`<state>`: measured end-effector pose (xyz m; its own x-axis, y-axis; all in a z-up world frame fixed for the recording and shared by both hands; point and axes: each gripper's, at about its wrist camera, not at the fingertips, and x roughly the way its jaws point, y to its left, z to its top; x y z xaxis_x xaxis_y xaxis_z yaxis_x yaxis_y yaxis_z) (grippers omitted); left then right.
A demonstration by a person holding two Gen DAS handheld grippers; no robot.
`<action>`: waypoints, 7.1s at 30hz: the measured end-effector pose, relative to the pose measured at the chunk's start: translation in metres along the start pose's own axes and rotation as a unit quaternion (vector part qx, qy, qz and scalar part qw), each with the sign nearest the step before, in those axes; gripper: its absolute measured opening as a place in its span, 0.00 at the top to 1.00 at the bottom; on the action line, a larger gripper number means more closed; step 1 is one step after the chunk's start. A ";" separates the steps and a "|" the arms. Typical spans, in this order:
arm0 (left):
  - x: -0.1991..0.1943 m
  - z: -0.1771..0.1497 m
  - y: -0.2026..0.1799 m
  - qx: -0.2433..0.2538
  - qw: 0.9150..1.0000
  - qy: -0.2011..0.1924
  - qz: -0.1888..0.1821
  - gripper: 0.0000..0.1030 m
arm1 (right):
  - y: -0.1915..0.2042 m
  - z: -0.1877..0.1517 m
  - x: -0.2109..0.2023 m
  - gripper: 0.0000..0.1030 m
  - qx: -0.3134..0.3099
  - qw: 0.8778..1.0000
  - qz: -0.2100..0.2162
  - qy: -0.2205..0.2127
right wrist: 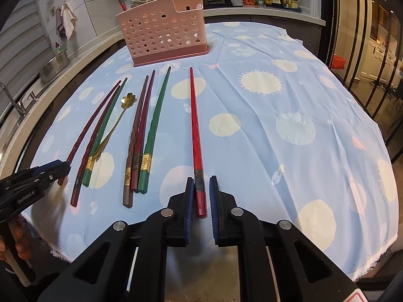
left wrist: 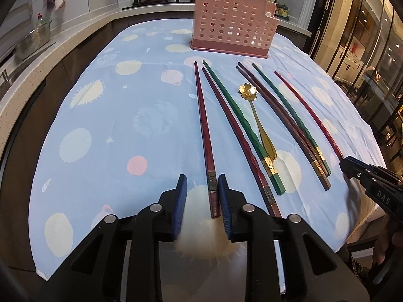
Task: Organize utensils
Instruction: 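Grasp a dark-red chopstick with the left tool while the right tool grasps a red chopstick, then carry both chopsticks up and lower them into the pink holder with both tools, then open both tools to release the chopsticks in the holder, then move both tools back down toward the remaining chopsticks, then grasp a dark-red chopstick with the left tool while the right tool grasps a green chopstick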
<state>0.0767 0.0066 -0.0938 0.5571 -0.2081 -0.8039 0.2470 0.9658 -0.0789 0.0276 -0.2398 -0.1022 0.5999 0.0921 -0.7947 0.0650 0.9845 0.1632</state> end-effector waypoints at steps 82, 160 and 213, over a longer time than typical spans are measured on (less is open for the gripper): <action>-0.074 0.371 -0.035 0.054 0.964 -0.259 -0.004 0.93 | 0.023 0.379 -0.047 0.93 -0.022 0.965 0.057 -0.254; -0.008 0.006 -0.016 -0.001 1.000 -0.013 0.007 0.37 | 0.033 0.023 -0.011 0.72 -0.025 0.997 0.029 -0.062; -0.010 -0.012 -0.015 0.004 1.000 -0.005 -0.026 0.92 | 0.027 -0.001 0.006 0.94 -0.025 0.999 0.028 -0.035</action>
<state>0.0581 -0.0039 -0.0920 0.5511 -0.2590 -0.7932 0.2822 0.9524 -0.1149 0.0325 -0.2127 -0.1031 0.6553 0.1384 -0.7426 -0.0085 0.9844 0.1759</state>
